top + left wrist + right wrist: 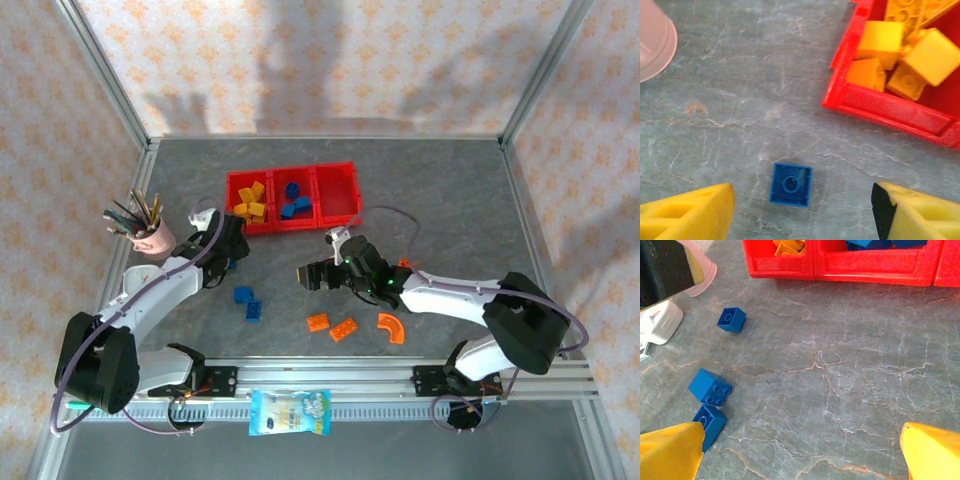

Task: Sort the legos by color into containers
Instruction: Pick up the lego from the middle-left of the table.

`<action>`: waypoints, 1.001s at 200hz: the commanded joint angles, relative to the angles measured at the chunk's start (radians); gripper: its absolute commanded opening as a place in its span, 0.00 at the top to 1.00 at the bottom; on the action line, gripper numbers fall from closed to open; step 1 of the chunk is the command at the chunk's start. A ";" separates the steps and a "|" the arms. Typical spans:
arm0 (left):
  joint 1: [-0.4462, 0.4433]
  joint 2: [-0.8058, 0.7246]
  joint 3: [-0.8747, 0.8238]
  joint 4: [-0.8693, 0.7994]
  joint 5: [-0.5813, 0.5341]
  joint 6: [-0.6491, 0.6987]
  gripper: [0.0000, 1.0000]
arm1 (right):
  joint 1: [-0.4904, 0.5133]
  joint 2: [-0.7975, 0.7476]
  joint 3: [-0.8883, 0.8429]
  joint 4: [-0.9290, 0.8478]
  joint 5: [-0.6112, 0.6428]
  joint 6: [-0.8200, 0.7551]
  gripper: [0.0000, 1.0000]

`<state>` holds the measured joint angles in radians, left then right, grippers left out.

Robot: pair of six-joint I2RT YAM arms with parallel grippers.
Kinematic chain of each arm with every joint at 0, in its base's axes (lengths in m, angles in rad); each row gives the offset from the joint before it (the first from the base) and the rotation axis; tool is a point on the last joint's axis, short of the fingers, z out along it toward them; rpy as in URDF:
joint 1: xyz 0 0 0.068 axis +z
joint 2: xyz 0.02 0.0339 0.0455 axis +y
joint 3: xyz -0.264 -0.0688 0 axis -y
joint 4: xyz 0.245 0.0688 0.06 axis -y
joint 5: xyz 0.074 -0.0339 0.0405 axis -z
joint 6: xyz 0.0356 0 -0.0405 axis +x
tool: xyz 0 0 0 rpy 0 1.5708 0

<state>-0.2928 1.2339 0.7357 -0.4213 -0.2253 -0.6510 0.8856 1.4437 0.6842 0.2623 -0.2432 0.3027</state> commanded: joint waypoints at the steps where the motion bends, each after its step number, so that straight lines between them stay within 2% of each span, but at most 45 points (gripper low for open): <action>1: 0.031 0.057 -0.017 0.062 0.047 -0.012 0.24 | 0.003 0.013 0.020 0.043 0.015 0.019 0.00; 35: 0.043 0.134 -0.026 0.133 0.098 0.005 0.25 | 0.004 0.025 0.039 0.025 0.023 0.007 0.00; 87: 0.067 0.210 -0.057 0.185 0.125 0.003 0.35 | 0.003 0.031 0.038 0.013 0.032 0.002 0.00; 177: 0.073 0.258 -0.078 0.234 0.174 0.024 0.62 | 0.004 0.046 0.052 0.009 0.032 -0.003 0.00; 200: 0.071 0.241 -0.075 0.215 0.188 0.027 0.66 | 0.004 0.044 0.057 -0.001 0.036 -0.006 0.00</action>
<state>-0.2325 1.4757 0.6704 -0.2043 -0.0601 -0.6376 0.8856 1.4826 0.7071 0.2695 -0.2340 0.3058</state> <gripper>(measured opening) 0.353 0.996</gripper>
